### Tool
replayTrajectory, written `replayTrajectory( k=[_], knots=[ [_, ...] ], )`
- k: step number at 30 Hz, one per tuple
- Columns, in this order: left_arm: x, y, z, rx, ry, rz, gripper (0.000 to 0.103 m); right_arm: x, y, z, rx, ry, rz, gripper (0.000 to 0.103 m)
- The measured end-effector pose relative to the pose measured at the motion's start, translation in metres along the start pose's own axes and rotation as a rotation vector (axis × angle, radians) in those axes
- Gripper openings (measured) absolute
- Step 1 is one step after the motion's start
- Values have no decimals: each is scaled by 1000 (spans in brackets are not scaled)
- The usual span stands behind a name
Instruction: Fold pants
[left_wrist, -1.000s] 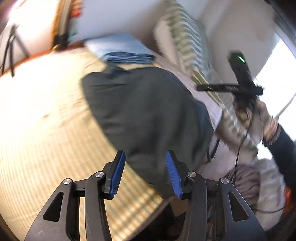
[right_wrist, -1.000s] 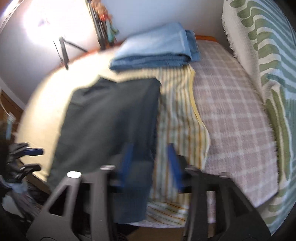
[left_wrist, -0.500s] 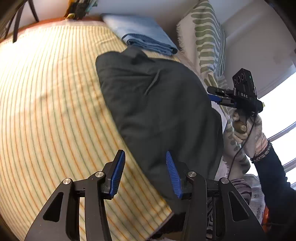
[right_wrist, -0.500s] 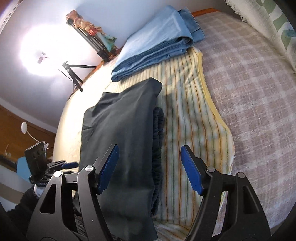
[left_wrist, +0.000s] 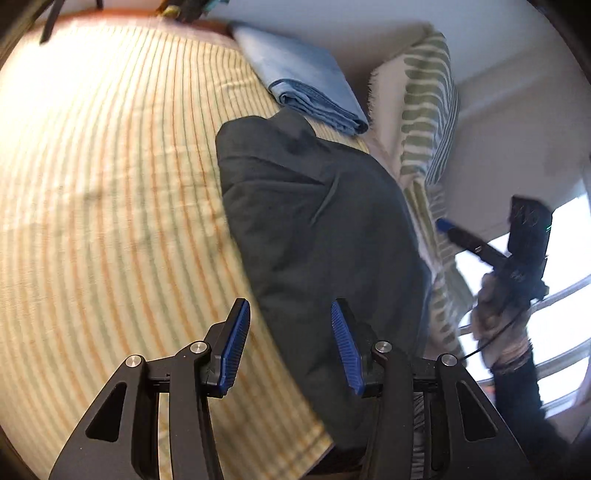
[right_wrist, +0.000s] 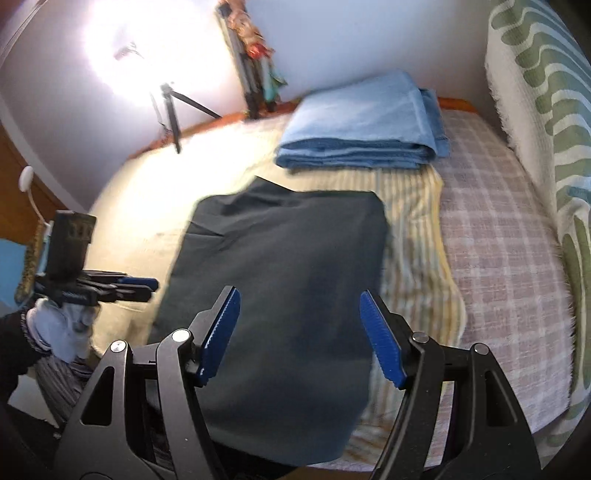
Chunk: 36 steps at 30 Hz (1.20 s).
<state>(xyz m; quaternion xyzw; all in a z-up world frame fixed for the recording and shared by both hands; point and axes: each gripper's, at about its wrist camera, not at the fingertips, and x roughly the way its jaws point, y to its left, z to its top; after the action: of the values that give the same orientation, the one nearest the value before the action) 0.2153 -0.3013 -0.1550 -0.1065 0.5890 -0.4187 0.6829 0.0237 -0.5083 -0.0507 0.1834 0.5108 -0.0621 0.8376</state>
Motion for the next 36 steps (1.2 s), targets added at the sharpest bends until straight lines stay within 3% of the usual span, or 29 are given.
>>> replayTrajectory(
  k=[9,13,18,25,28,32,34,36],
  knots=[
    [19,-1,5,3,25,-17,44,41,-99,-10,254,88,130,71],
    [21,-4,10,8,29,-14,44,53,-118,-19,338,74,271,72],
    [21,-7,11,42,30,5,44,63,-115,-25,346,71,385,72],
    [25,-12,18,61,31,23,42,71,-101,-20,315,67,371,72],
    [27,-17,20,70,28,39,42,71,-84,-18,235,69,343,55],
    [30,-21,24,90,28,60,42,60,-67,-14,104,40,244,46],
    [31,-21,25,100,32,67,42,61,-66,-14,71,30,241,46],
    [32,-22,27,102,34,69,42,71,-83,-16,155,51,300,58]
  ],
)
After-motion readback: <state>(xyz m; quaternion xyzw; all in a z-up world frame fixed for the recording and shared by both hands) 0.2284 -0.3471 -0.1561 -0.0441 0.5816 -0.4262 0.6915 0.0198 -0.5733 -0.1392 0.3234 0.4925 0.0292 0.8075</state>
